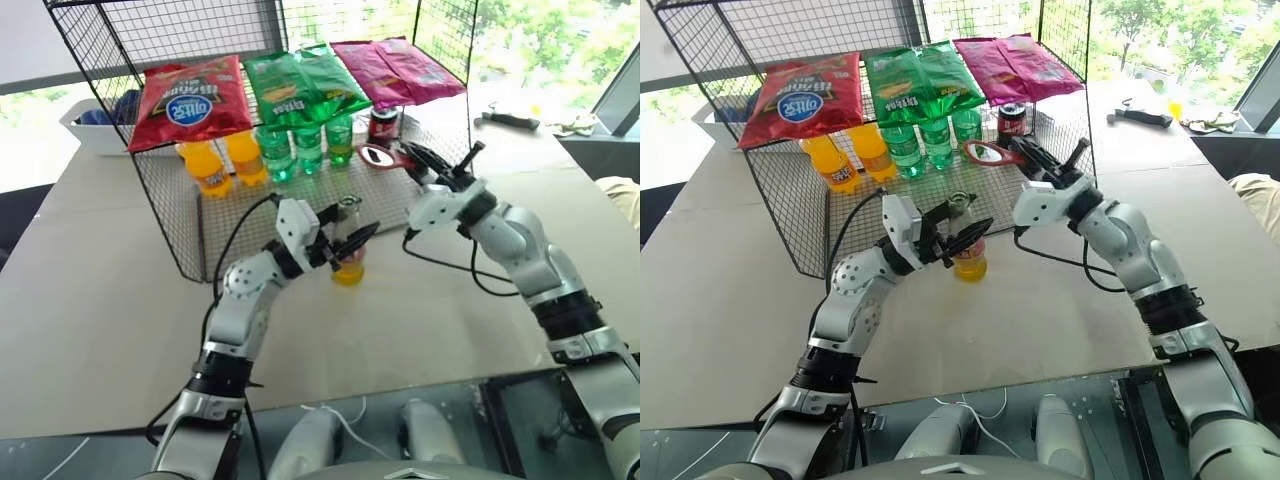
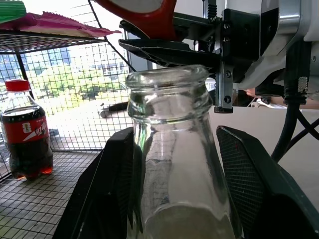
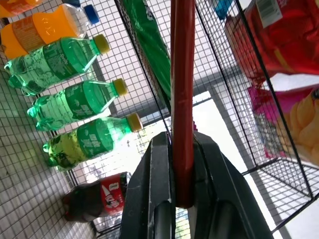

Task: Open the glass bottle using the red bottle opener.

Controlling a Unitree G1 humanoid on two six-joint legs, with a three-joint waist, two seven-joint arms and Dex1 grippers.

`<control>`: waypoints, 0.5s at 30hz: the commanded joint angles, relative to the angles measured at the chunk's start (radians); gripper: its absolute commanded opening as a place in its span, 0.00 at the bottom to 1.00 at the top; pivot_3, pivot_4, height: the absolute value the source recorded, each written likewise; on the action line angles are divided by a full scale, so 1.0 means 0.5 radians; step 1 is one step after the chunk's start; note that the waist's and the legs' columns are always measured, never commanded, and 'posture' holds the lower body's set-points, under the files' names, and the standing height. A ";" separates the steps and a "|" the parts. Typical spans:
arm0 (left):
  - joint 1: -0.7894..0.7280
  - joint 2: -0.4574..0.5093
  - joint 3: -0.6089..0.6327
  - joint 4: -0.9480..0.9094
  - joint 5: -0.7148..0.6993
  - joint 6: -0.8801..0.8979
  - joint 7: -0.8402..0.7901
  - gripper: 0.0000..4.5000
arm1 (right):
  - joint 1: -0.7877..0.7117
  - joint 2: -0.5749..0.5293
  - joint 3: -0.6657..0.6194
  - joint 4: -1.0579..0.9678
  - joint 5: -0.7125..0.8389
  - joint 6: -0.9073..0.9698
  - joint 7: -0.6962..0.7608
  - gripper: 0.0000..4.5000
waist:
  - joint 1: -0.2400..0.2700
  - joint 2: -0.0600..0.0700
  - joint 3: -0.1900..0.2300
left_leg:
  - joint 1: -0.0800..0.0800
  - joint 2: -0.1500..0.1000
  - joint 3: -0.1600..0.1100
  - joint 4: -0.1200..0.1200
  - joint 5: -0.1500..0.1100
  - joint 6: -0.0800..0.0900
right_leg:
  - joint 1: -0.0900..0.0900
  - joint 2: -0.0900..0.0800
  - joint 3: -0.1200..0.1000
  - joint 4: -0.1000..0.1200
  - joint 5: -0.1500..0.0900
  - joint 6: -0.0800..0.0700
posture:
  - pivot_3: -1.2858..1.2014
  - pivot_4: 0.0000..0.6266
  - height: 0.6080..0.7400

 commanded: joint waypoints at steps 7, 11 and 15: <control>0.055 0.019 0.012 0.059 0.086 0.037 0.052 0.99 | 0.080 0.031 -0.063 -0.234 0.075 0.111 0.056 0.00 | -0.001 -0.002 0.008 | -0.017 0.000 0.000 0.000 0.000 0.000 | -0.018 0.000 0.000 0.001 0.001 0.000 | 0.52 0.24 1.00; 0.054 0.029 0.016 0.058 0.088 0.037 0.051 0.99 | 0.092 0.026 -0.072 -0.243 0.080 0.116 0.066 0.00 | -0.001 -0.002 0.008 | -0.032 0.000 -0.001 0.001 0.000 0.000 | -0.033 -0.001 -0.001 0.000 0.001 -0.001 | 0.52 0.24 1.00; 0.065 0.039 0.014 0.045 0.085 0.040 0.041 0.99 | 0.103 0.031 -0.076 -0.249 0.084 0.126 0.069 0.00 | -0.001 -0.002 0.008 | -0.032 0.000 0.000 0.000 0.000 0.000 | -0.033 -0.001 -0.001 0.000 0.001 -0.001 | 0.52 0.24 1.00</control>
